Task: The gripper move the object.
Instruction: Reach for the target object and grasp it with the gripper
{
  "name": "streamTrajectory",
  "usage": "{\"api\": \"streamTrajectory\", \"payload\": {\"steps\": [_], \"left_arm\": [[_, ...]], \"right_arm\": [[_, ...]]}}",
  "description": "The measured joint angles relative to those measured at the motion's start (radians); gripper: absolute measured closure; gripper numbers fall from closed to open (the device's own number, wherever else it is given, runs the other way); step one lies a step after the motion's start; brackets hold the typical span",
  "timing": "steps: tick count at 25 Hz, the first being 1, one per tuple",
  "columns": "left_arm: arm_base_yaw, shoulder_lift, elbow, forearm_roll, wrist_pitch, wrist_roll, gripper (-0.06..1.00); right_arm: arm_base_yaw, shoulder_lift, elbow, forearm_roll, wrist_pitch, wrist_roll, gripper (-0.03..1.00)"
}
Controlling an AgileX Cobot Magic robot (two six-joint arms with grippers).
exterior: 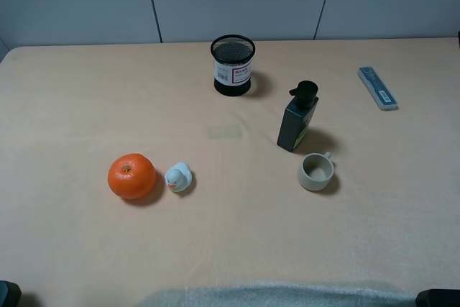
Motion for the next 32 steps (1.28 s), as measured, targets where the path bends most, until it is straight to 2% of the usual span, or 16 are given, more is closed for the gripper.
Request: {"api": "streamTrajectory", "payload": {"steps": [8, 23, 32], "left_arm": [[0.000, 0.000, 0.000, 0.000, 0.000, 0.000, 0.03], [0.000, 0.000, 0.000, 0.000, 0.000, 0.000, 0.03], [0.000, 0.000, 0.000, 0.000, 0.000, 0.000, 0.03]], "right_arm": [[0.000, 0.209, -0.113, 0.000, -0.027, 0.004, 0.28], [-0.024, 0.505, -0.213, 0.007, -0.173, 0.023, 0.28], [-0.096, 0.642, -0.271, 0.084, -0.182, -0.097, 0.28]]}}
